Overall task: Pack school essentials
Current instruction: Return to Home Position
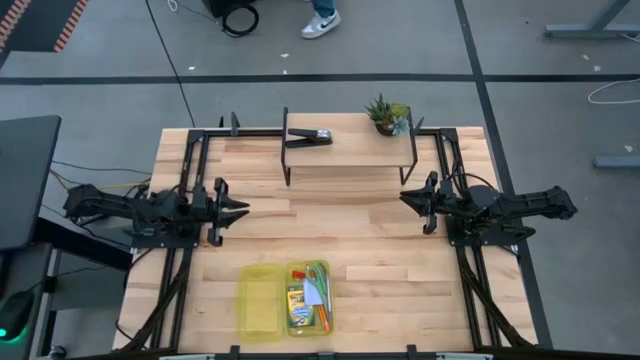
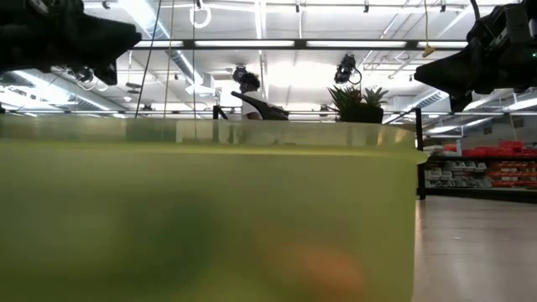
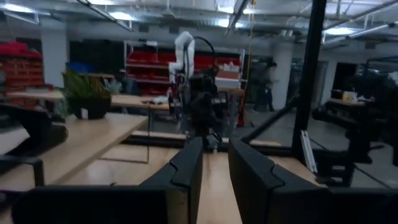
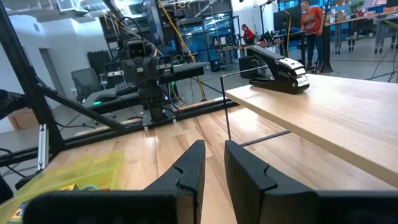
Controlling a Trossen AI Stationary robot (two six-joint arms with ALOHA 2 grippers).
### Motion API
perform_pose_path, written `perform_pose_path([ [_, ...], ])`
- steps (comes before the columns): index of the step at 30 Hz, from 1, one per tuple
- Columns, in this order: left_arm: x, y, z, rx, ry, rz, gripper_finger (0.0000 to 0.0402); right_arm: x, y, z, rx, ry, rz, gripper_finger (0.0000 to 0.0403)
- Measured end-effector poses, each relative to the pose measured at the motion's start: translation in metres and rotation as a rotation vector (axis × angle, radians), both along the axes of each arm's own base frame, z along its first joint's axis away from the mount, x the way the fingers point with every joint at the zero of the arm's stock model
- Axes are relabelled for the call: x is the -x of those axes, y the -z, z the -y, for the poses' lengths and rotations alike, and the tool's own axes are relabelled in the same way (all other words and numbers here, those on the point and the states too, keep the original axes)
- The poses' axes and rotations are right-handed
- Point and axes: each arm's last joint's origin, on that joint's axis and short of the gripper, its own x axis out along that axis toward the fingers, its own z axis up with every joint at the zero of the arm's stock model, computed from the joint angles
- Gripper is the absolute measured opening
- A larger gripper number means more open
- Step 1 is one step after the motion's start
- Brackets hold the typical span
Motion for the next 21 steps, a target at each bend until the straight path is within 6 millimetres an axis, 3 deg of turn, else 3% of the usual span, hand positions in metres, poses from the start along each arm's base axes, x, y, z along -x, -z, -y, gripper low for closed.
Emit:
perform_pose_path([
  [5, 0.002, 0.006, 0.001, -0.020, 0.007, -0.060, 0.0091, 0.000, 0.000, 0.000, 0.000, 0.000, 0.000, 0.0068],
  [13, 0.015, -0.004, -0.001, 0.002, 0.008, 0.066, 0.0083, 0.000, 0.000, 0.000, 0.000, 0.000, -0.002, 0.0068],
  [21, 0.014, -0.003, -0.001, 0.001, 0.008, 0.060, 0.0090, 0.000, 0.000, 0.000, 0.001, 0.000, -0.004, 0.0068],
])
